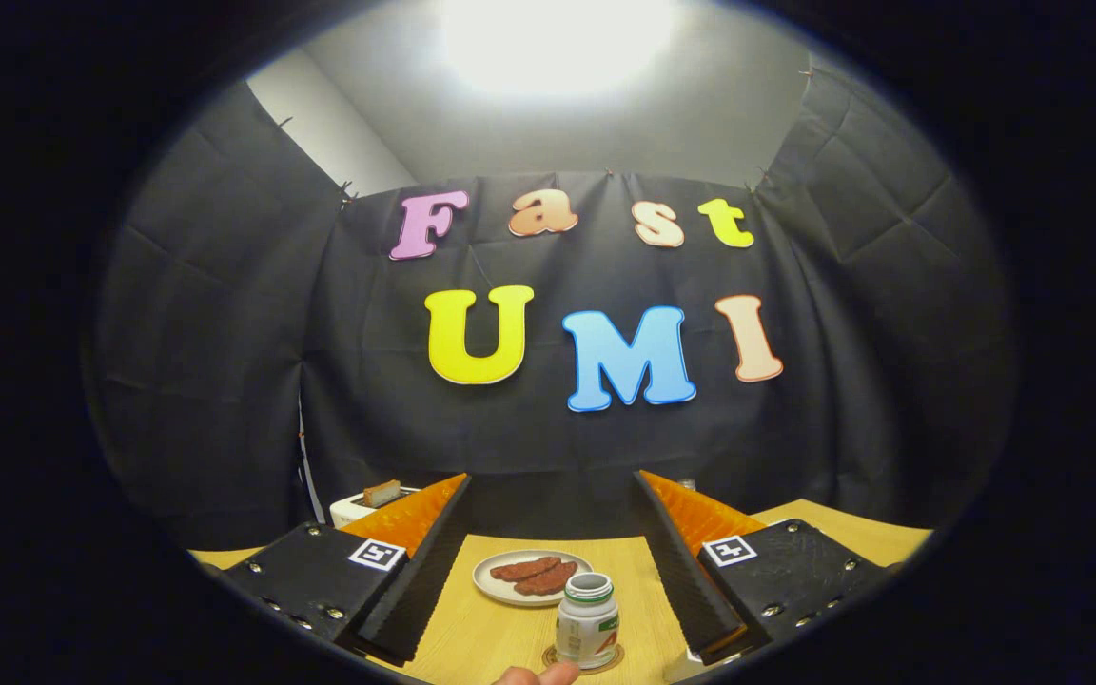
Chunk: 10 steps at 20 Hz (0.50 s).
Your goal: Take the bottle from table, then pour the juice into the cup, finally place the bottle on the coaster
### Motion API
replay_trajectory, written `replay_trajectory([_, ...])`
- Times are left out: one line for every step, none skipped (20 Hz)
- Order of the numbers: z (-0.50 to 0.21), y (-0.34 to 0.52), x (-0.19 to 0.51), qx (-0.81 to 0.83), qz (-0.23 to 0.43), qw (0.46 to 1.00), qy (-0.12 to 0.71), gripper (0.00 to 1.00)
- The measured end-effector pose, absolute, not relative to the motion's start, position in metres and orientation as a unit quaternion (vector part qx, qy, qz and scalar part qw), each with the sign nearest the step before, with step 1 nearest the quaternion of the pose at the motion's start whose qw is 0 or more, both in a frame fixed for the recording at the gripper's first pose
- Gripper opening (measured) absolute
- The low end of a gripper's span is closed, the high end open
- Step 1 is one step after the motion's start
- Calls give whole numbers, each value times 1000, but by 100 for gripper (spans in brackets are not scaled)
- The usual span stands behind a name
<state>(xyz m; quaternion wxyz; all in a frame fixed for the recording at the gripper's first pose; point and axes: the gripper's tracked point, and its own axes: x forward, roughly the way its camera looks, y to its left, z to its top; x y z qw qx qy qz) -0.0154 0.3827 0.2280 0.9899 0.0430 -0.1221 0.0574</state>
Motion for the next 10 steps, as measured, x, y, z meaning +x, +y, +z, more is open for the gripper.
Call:
replay_trajectory([230, 383, -20, 38, 59, 990, -125, 98])
replay_trajectory([231, 382, -24, 38, 62, 989, -125, 98])
replay_trajectory([229, 382, -26, 43, 69, 989, -123, 98])
replay_trajectory([225, 382, -29, 49, 77, 989, -118, 98])
replay_trajectory([222, 380, -32, 53, 81, 989, -111, 98])
replay_trajectory([216, 374, -34, 51, 83, 990, -103, 98])
replay_trajectory([210, 365, -37, 44, 77, 992, -94, 98])
replay_trajectory([203, 354, -38, 33, 68, 993, -86, 97])
replay_trajectory([198, 342, -39, 25, 57, 995, -78, 96])
replay_trajectory([193, 329, -38, 21, 51, 996, -72, 96])
